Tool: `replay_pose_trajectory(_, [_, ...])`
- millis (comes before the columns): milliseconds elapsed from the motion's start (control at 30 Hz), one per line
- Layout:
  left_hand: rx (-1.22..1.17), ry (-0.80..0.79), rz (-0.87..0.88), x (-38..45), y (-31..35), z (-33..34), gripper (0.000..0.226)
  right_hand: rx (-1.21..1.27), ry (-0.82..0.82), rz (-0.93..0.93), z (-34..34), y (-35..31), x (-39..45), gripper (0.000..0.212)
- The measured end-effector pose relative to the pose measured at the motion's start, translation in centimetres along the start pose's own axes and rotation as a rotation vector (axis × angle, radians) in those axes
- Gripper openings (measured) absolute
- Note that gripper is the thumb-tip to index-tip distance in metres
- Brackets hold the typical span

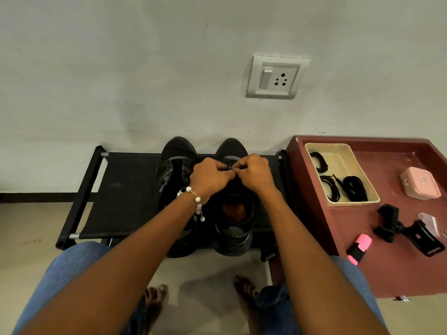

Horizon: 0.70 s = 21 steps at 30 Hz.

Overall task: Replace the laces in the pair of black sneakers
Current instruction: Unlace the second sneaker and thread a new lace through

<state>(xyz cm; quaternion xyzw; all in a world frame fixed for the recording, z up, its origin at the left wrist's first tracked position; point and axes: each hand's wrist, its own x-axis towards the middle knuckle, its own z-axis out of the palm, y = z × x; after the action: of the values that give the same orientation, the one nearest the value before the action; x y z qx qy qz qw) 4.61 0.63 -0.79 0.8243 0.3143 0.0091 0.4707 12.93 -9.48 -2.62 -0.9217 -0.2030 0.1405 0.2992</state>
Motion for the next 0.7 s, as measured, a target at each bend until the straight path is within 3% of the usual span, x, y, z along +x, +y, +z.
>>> replay_pose_trajectory(100, [-0.010, 0.013, 0.002, 1.0, -0.5, -0.3, 0.019, 0.071, -0.008, 0.025, 0.2, 0.2, 0.1, 0.018])
replay_pose_trajectory(200, [0.197, 0.124, 0.136, 1.5, -0.8, 0.1, 0.018, 0.112, -0.013, 0.056, 0.3, 0.1, 0.2, 0.016])
replay_pose_trajectory(333, [0.254, 0.223, 0.228, 2.2, -1.2, 0.7, 0.013, 0.149, 0.006, 0.105, 0.7, -0.2, 0.0, 0.011])
replay_pose_trajectory(600, [0.422, 0.217, 0.305, 3.2, -1.8, 1.4, 0.025, 0.185, 0.037, 0.152, 1.0, -0.5, -0.4, 0.010])
replay_pose_trajectory(700, [0.449, 0.175, 0.244, 3.7, -2.0, 1.8, 0.031, 0.098, 0.063, 0.175, 0.8, -0.8, -0.8, 0.010])
